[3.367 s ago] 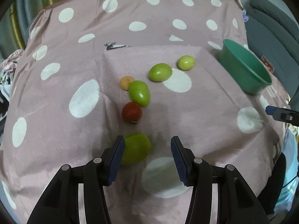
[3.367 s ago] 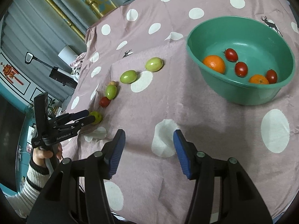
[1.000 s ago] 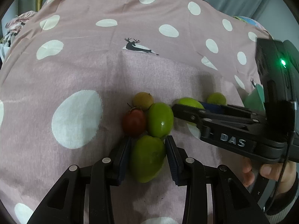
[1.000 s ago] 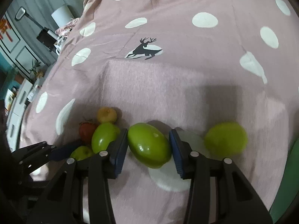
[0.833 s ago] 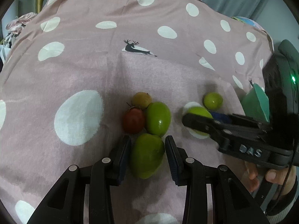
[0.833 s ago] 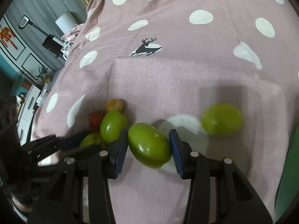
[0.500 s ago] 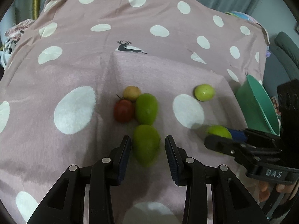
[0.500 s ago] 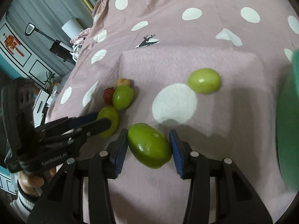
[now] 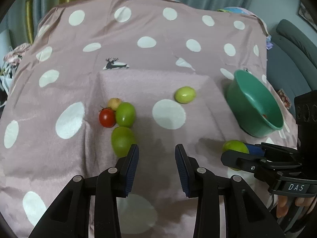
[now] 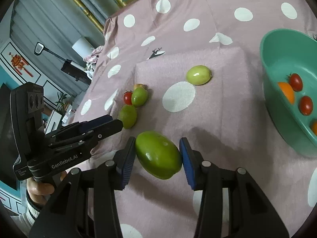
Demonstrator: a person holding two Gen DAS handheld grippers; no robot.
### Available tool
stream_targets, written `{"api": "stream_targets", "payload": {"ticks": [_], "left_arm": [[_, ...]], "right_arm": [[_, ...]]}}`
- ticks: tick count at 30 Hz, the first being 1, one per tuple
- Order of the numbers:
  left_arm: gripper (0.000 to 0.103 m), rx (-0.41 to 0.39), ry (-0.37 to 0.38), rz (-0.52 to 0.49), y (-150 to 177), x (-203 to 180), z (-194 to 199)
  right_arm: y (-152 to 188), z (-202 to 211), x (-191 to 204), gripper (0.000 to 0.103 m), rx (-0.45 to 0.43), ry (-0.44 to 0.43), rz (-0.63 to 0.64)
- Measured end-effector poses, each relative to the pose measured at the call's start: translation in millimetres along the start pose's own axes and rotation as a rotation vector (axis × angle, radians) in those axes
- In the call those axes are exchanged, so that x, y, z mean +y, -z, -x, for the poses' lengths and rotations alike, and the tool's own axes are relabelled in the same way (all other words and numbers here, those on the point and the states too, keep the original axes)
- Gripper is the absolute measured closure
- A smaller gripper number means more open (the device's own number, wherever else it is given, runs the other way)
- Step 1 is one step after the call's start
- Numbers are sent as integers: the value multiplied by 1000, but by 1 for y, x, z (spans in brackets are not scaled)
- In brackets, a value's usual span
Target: Organize fruits
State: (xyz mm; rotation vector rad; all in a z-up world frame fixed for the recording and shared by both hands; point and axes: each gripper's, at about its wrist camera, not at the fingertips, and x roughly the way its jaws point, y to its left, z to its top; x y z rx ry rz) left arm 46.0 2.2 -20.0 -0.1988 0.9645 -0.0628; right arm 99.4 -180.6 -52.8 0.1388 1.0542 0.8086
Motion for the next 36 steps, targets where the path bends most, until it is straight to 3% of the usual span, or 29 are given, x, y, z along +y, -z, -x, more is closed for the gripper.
{"api": "stream_targets", "payload": {"ticks": [12, 24, 36], "left_arm": [[65, -54, -6, -72, -11, -30, 20], [65, -61, 31, -78, -20, -40, 27], [65, -60, 112, -143, -50, -83, 14]], "right_arm": [[3, 32, -3, 58, -71, -38, -19], [4, 42, -8, 58, -110, -82, -41], [-1, 96, -62, 58, -247, -32, -137]]}}
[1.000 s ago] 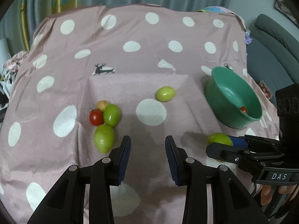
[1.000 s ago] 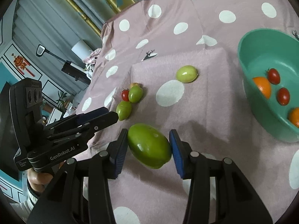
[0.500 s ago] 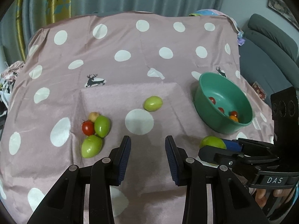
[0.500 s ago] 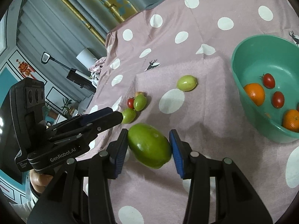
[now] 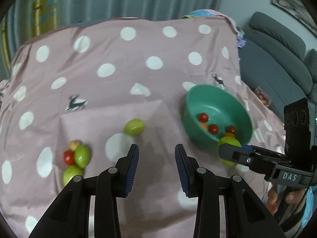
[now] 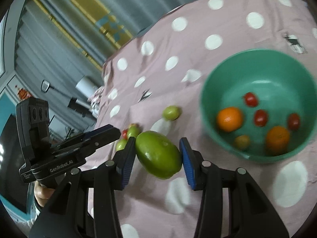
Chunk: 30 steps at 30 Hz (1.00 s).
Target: Organize fruits
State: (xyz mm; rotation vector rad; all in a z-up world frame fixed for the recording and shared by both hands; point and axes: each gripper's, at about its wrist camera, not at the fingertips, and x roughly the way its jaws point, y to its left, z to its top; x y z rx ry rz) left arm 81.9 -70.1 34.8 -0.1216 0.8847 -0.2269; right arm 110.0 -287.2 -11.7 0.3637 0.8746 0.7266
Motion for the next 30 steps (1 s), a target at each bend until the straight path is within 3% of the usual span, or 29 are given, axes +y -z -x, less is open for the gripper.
{"api": "stream_targets", "payload": {"ticks": [12, 19, 21, 24, 30], "left_arm": [[65, 35, 128, -125, -32, -66, -46], [65, 58, 146, -150, -40, -85, -68], [65, 21, 121, -133, -40, -79, -61], [65, -10, 17, -60, -29, -42, -50], [64, 97, -214, 82, 17, 64, -36]], "right_arm": [[-15, 46, -62, 58, -115, 106, -104], [-17, 51, -81, 58, -127, 129, -130], [-16, 51, -81, 58, -126, 110, -126], [-13, 47, -74, 58, -107, 80, -105], [-6, 29, -47, 58, -65, -21, -64]]}}
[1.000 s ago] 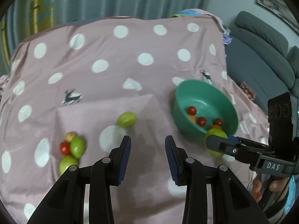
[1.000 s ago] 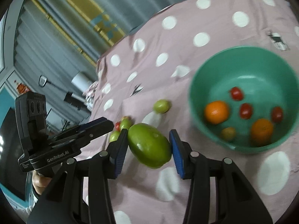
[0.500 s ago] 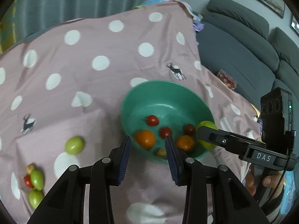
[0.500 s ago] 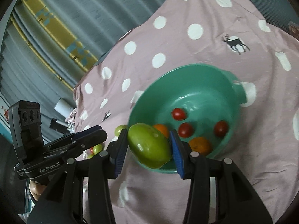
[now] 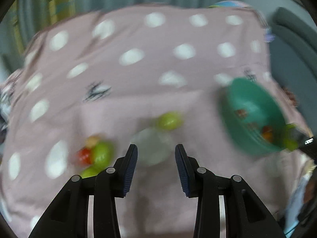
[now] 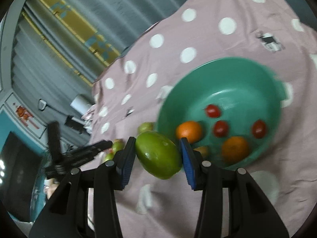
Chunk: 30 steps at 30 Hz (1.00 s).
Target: Organize fruits
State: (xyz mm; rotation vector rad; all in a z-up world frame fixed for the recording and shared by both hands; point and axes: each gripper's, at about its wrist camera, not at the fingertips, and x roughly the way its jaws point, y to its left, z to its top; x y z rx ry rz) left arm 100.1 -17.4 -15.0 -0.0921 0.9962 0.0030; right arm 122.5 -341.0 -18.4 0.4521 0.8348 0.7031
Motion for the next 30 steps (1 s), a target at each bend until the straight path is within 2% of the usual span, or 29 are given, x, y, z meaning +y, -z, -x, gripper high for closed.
{"api": "stream_targets", "payload": {"ticks": [3, 5, 9, 12, 16, 19, 21, 25, 30], "left_arm": [[64, 57, -63, 7, 19, 31, -11], [64, 83, -69, 5, 28, 43, -18], [64, 63, -78, -27, 26, 51, -19], [64, 72, -123, -63, 22, 51, -25], [64, 111, -148, -82, 24, 62, -36], [64, 168, -136, -133, 27, 64, -47], [64, 177, -146, -166, 25, 61, -49], [64, 191, -122, -128, 23, 61, -58], [64, 173, -84, -20, 22, 69, -54]], "right_arm": [[7, -14, 15, 58, 32, -35, 19], [11, -22, 22, 58, 54, -51, 28], [15, -34, 32, 58, 81, -62, 39], [16, -39, 37, 58, 92, -63, 47], [17, -40, 38, 58, 96, -61, 49], [16, -40, 36, 58, 96, -58, 47], [17, -40, 35, 58, 94, -56, 43], [19, -42, 32, 58, 97, -57, 33], [20, -45, 32, 58, 109, -52, 36]]}}
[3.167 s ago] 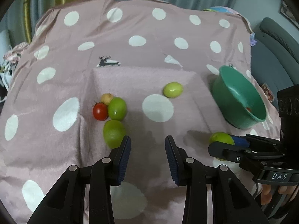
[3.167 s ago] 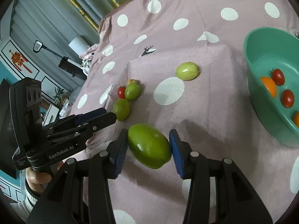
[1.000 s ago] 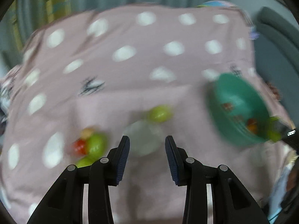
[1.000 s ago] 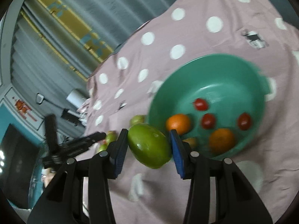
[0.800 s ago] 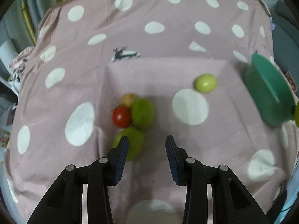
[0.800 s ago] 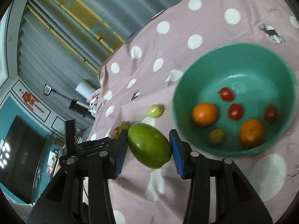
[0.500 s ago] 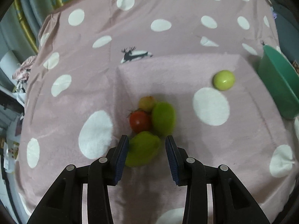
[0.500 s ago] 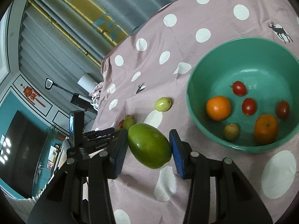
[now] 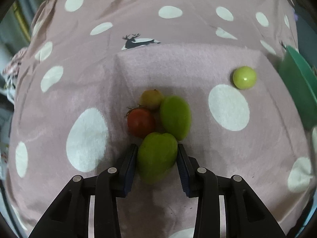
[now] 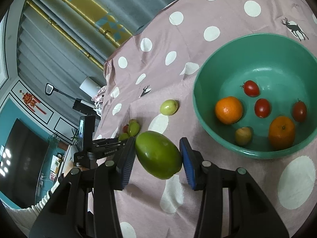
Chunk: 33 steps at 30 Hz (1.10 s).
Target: Organize fruits
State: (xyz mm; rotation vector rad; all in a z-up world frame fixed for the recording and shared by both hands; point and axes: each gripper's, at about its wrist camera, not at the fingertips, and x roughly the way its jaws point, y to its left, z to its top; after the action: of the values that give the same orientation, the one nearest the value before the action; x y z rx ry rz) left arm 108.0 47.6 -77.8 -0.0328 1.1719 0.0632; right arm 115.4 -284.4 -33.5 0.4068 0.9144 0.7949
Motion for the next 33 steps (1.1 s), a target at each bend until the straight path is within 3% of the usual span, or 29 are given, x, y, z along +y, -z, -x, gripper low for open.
{"api": "stream_targets", "payload": {"ticks": [6, 18, 21, 33], "left_arm": [[64, -81, 90, 22, 0, -16, 34], [64, -177, 269, -90, -21, -92, 82], [64, -190, 326, -114, -32, -111, 87], [64, -204, 419, -247, -64, -195, 88]], "right_arm": [[-2, 1, -2, 58, -12, -2, -5], [-5, 27, -10, 58, -71, 19, -10], [-8, 36, -15, 58, -92, 31, -15], [-17, 65, -44, 58, -164, 96, -61]]}}
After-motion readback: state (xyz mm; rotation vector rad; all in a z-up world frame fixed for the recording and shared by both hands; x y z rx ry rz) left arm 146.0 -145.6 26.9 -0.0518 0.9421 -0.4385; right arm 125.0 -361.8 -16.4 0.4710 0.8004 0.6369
